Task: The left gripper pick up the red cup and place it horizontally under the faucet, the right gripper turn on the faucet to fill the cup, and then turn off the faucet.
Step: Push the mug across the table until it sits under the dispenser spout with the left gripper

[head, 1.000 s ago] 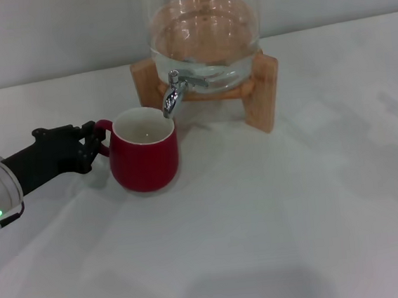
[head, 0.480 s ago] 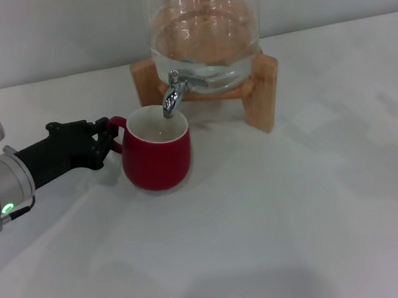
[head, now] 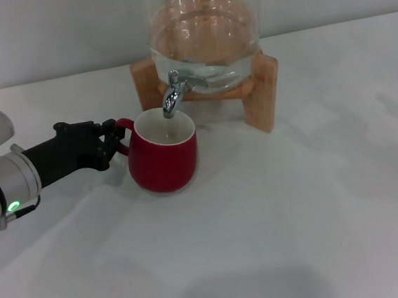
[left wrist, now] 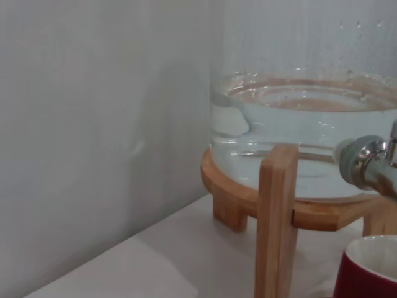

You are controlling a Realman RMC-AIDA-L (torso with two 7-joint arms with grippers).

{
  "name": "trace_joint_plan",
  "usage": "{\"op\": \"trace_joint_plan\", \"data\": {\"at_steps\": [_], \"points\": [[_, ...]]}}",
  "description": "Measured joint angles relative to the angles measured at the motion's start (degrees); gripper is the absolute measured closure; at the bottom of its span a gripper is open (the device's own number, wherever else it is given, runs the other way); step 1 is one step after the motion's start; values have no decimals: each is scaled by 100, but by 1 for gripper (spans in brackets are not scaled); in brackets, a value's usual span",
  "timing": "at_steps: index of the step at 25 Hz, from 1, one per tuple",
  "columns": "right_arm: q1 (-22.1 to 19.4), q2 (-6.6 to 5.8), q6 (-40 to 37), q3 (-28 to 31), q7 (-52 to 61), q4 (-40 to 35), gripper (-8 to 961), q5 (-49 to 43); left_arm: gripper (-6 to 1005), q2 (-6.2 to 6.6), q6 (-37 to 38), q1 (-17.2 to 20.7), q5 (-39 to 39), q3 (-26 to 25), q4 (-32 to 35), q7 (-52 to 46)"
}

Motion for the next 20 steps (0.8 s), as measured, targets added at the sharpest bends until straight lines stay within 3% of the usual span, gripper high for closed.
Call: {"op": "trace_joint_plan", "data": {"at_steps": [20], "points": [[-16,9,27,0,-9,58,172,0,848,13,148,-26,32,225,2,-66]]}}
